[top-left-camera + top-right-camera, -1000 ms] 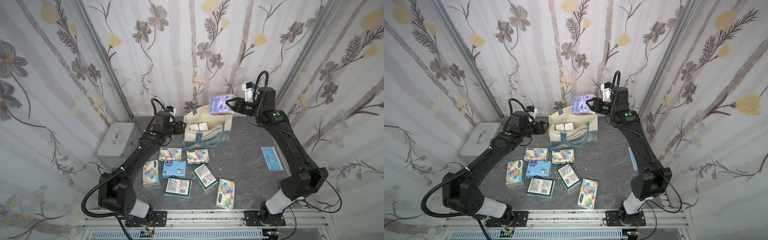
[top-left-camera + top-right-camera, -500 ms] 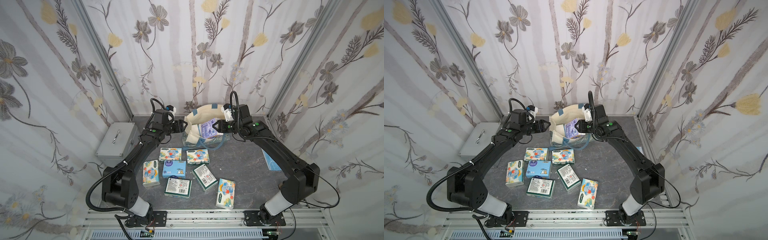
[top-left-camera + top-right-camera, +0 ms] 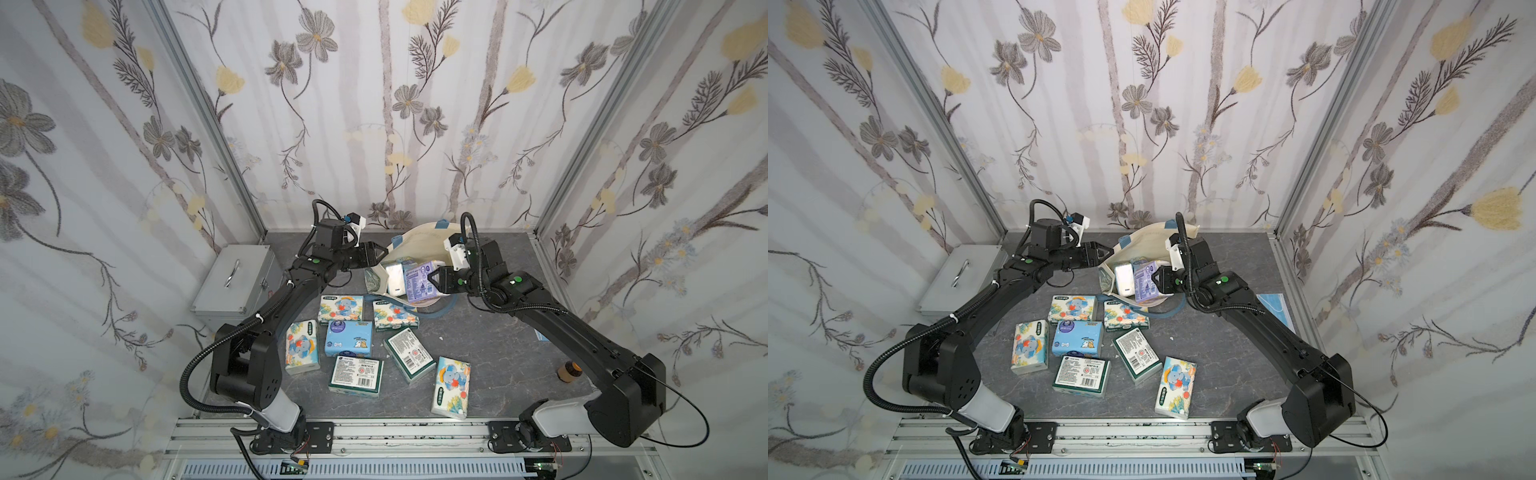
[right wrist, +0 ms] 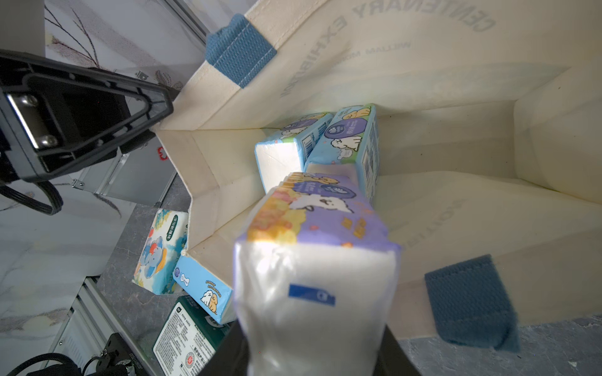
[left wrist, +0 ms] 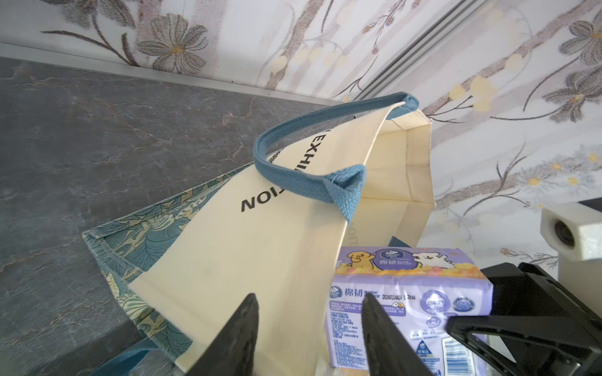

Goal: Put tissues into the canvas bag
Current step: Adjust the canvas bag at the center of the board, then place the pack of facial tissues in the canvas bag.

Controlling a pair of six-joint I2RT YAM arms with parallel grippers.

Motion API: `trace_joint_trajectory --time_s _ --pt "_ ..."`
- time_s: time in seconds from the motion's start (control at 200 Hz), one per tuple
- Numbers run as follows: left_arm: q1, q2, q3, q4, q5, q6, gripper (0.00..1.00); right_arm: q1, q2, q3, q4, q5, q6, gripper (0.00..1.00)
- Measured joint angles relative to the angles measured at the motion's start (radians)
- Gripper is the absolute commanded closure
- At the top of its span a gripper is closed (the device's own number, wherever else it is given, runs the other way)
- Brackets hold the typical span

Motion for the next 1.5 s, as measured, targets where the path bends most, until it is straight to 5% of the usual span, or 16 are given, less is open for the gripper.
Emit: trace_joint_trajectory --time_s 0.26,0.73,1.074,1.149,1.294,1.499 --pt "-0.01 -0.001 0.002 0.002 0.036 0.022 0.79 0.002 0.016 0.119 -0.048 0.076 -0.04 0.57" --pt "-0.018 0.0 0.009 -0.016 0.047 0.048 0.81 -0.002 0.154 0.286 -0.191 0.29 -0.187 0.58" --pt "-0.018 0.004 0.016 -0.024 0.049 0.049 0.81 -0.001 0.285 0.285 -0.14 0.299 -0.209 0.58" --pt "-0.017 0.008 0.022 -0.033 0.035 0.051 0.74 -0.001 0.322 0.303 -0.129 0.284 -0.208 0.58" --pt "0.002 0.006 0.027 -0.06 -0.013 0.051 0.36 -0.003 0.413 0.393 -0.123 0.267 -0.201 0.59" --pt "0.062 -0.041 0.017 -0.073 -0.073 0.05 0.33 -0.002 0.557 0.58 -0.144 0.248 -0.201 0.58"
